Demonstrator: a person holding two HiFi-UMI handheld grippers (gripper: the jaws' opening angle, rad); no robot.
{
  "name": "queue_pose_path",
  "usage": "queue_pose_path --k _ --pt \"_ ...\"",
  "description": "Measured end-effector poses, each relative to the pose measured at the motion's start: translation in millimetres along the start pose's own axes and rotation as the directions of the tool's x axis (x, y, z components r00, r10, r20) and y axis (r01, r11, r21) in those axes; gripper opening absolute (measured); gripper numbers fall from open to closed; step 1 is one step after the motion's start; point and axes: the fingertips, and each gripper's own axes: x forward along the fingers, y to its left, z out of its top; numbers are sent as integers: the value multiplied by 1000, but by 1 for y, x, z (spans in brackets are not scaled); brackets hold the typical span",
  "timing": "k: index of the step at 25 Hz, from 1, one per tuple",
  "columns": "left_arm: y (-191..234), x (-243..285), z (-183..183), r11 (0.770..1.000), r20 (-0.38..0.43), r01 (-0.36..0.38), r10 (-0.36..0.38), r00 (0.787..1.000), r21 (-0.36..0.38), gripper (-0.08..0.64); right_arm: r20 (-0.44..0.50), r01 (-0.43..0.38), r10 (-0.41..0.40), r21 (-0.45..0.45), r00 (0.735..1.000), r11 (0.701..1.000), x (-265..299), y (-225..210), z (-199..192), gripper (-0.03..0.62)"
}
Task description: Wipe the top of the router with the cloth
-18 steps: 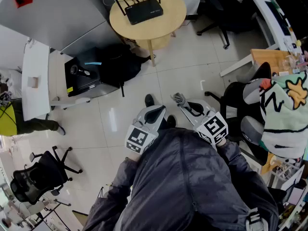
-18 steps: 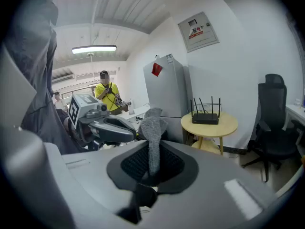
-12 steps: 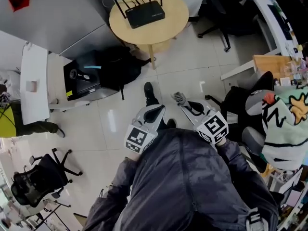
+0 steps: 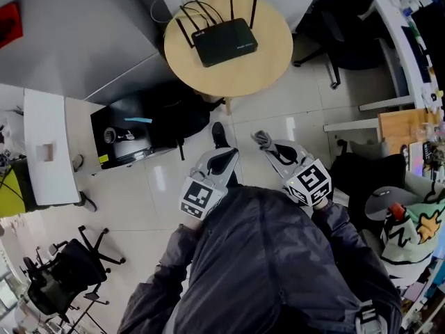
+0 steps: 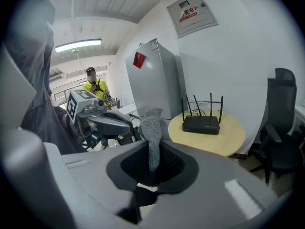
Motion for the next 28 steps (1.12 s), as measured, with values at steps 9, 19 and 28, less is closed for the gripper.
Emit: queue_pose_path --k 9,19,28 --pt "146 20 47 1000 25 24 -23 999 -16 0 -61 36 -36 -7 998 999 104 -75 79 32" --pt "230 44 63 1000 10 15 -15 1000 -25 0 -87 34 -31 30 996 999 190 -137 116 32" --pt "296 63 57 979 -34 -169 166 985 -110 0 -78 -29 42 157 996 987 276 -190 127 32"
